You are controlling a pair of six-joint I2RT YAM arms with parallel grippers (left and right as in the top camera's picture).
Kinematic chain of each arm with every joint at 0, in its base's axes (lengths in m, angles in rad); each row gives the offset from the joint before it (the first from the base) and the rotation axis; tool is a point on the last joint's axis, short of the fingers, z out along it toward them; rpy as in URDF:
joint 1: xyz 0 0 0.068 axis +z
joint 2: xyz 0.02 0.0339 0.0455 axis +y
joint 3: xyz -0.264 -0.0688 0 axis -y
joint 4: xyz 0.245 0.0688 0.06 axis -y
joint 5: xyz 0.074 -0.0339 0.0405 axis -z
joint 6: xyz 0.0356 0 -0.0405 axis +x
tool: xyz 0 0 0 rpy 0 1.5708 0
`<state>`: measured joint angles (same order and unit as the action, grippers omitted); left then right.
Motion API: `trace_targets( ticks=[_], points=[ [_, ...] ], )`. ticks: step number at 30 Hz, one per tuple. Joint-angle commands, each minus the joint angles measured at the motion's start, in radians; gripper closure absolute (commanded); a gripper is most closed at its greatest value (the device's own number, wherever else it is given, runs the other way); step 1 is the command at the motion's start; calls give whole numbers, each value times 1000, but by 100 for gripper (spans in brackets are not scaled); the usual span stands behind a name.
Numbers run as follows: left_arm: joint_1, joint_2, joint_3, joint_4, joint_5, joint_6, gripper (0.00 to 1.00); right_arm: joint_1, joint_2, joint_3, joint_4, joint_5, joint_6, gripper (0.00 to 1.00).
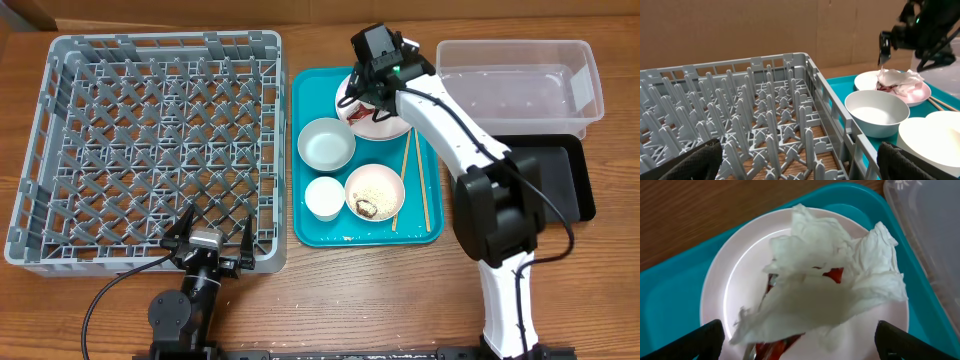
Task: Sort waste into correct bins and load items into the dishwasher
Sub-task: 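Reach the right gripper to the tissue and wrapper on the pink plate, then lift the tissue and wrapper and drop them into the clear bin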
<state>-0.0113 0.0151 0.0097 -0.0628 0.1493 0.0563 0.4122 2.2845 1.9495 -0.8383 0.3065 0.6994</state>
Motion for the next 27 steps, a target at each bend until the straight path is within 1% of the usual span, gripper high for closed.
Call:
trace_targets(
  ticks=[1,7,10,15,18,19,20,25,26,27],
  points=[
    [6,-11,-5,0,-2,15,0,-4,39,27,23,59,39,4],
    [6,-11,-5,0,-2,15,1,-7,83,26,60,67,39,8],
    [6,-11,-5,0,-3,15,0,-12,103,26,56,66,39,15],
    [6,-11,-5,0,-2,15,0,-14,117,16,45,66,38,37],
    [6,-11,-5,0,-2,15,0,-14,117,-4,47,51,38,45],
    [6,-11,-5,0,-2,15,0,-14,117,-13,45,45,38,51],
    [6,-11,-5,0,-2,15,0,-14,117,-21,43,28,37,59],
    [6,-11,-5,0,-3,15,0,-14,117,-21,25,-5,33,92],
    [6,-11,-5,0,-3,15,0,-14,117,-18,21,-6,26,96],
    [6,-11,-5,0,-2,15,0,-14,117,-12,14,-9,4,96]
  ],
)
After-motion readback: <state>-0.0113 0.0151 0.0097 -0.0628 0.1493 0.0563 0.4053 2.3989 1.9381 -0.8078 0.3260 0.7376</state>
